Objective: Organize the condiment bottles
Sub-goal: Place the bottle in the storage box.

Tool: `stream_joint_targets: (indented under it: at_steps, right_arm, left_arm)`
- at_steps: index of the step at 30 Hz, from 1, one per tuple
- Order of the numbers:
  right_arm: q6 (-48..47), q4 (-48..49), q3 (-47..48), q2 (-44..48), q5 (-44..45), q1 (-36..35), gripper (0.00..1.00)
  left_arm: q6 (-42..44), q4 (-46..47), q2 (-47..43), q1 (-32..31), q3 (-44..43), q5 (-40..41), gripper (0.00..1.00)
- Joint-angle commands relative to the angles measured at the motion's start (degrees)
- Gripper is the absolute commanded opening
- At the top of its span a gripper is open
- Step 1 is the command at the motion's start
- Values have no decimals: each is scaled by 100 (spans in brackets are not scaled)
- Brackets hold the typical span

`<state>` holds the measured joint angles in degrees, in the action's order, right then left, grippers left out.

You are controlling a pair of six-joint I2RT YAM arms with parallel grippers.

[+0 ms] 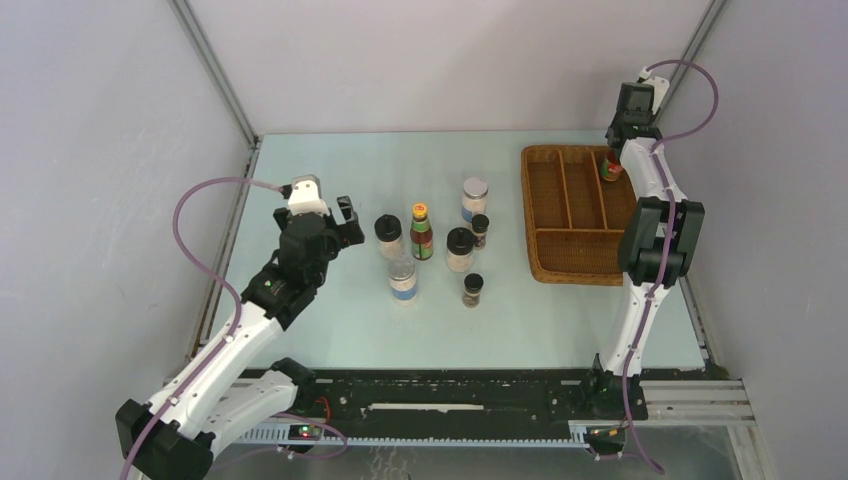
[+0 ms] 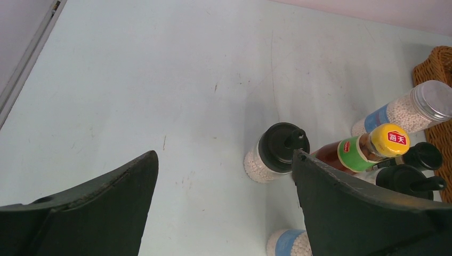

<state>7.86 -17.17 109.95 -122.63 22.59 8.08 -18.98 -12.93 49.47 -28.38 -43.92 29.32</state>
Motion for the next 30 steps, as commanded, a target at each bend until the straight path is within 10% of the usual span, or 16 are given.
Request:
stream_joint_targets:
  at_steps: [1,30]
  right_arm:
    - [108,166,-62,253,152,10,44]
    - [-77,-256,173,876,544,-358,67]
  left_arm:
    - [79,98,-103,-27,88,-41,100]
    - [45,73,-543,-27,147,-40,100]
